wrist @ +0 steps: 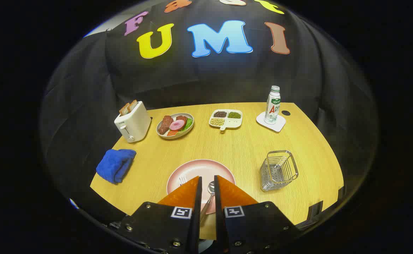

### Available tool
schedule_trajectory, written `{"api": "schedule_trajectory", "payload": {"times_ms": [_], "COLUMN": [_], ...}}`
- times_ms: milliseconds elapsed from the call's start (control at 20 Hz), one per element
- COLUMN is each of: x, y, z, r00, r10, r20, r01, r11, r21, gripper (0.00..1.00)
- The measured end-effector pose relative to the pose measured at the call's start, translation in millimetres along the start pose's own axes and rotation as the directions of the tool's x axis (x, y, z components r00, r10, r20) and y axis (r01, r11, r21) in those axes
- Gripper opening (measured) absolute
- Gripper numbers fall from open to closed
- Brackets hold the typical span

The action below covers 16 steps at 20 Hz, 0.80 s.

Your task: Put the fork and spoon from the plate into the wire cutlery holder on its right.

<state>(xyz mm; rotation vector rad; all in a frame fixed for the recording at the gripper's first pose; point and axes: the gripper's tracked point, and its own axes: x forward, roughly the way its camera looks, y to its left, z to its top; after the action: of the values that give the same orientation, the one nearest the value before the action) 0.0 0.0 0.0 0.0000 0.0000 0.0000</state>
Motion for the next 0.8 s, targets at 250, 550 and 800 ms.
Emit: {"api": "schedule_trajectory", "payload": {"times_ms": [250, 550, 800], "x": [4.1, 9.7, 14.6], "y": [-2.4, -2.9, -4.0], "z": [-0.3, -1.3, -7.8], "r00": [1.0, 1.0, 0.999], "r10": [-0.001, 0.001, -0.001], "r20": [-0.008, -0.02, -0.045], "r01": [0.002, -0.001, 0.002], "r11": [1.0, 1.0, 1.0], "r21": [0.006, 0.01, 0.015], "gripper": [0.19, 0.19, 0.19]}}
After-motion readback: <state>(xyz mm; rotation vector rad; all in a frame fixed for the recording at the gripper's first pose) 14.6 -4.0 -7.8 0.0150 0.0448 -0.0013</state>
